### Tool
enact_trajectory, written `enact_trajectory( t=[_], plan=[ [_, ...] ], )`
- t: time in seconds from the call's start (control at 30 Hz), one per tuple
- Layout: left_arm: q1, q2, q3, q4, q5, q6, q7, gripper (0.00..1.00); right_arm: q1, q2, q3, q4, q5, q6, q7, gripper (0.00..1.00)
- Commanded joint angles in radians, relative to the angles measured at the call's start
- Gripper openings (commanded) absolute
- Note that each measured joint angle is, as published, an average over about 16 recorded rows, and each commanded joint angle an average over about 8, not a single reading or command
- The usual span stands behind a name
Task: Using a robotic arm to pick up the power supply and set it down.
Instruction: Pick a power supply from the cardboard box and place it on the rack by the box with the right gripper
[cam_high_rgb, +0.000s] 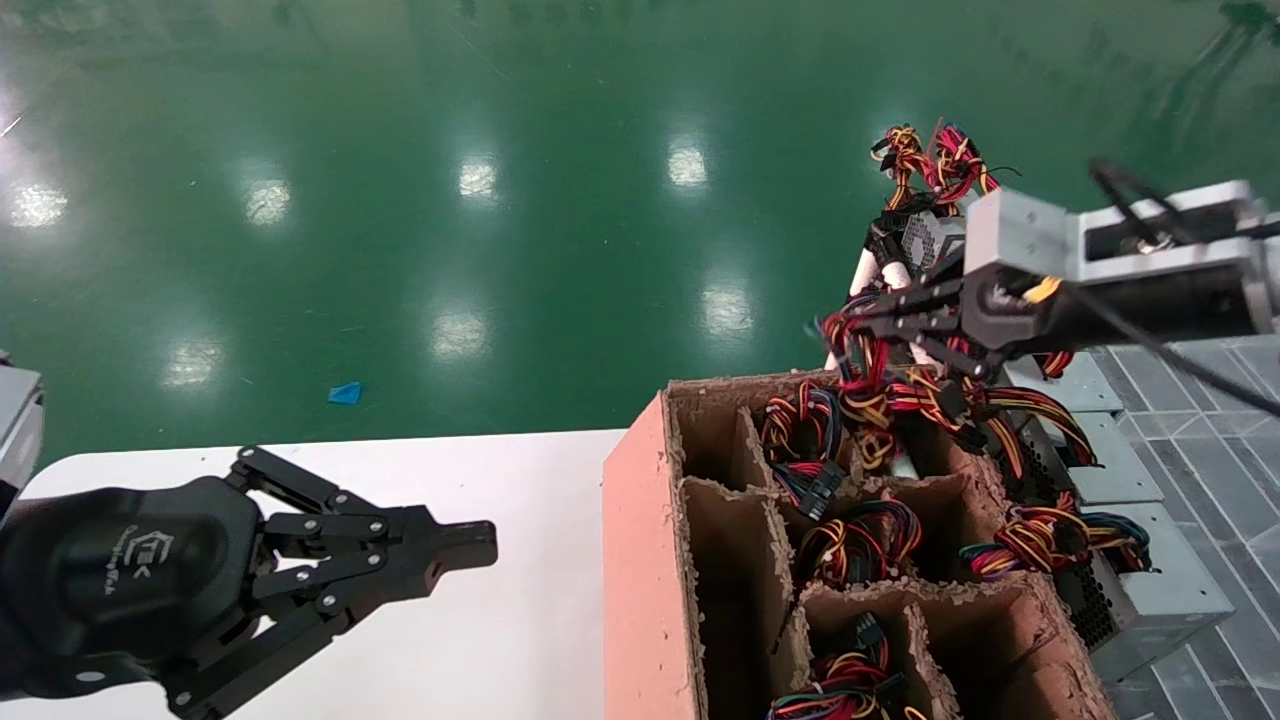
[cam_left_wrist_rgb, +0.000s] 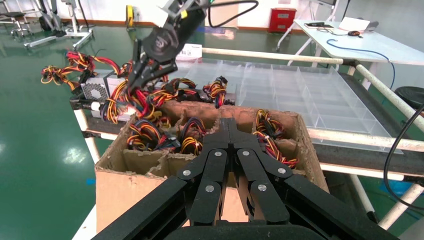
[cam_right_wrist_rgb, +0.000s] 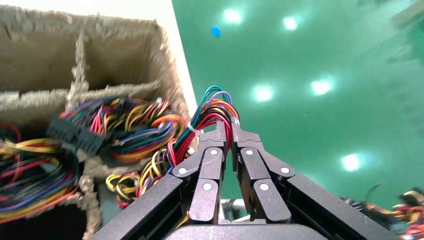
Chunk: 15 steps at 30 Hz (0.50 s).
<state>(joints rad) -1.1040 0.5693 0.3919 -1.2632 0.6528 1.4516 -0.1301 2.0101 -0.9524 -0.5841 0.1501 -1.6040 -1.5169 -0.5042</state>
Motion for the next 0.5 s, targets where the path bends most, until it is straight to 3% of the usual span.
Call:
enact_trajectory(
  t=[0.03,0.5],
  plan=[
    [0.000,0.000,0.000,0.000,0.000,0.000,0.000,0.00,0.005,0.010,0.010,0.004,0.015,-0.009,-0.007,0.00],
    [0.000,0.000,0.000,0.000,0.000,0.000,0.000,0.00,0.018,0.111,0.085,0.189,0.143,-0.049,0.053,0.00]
  ],
)
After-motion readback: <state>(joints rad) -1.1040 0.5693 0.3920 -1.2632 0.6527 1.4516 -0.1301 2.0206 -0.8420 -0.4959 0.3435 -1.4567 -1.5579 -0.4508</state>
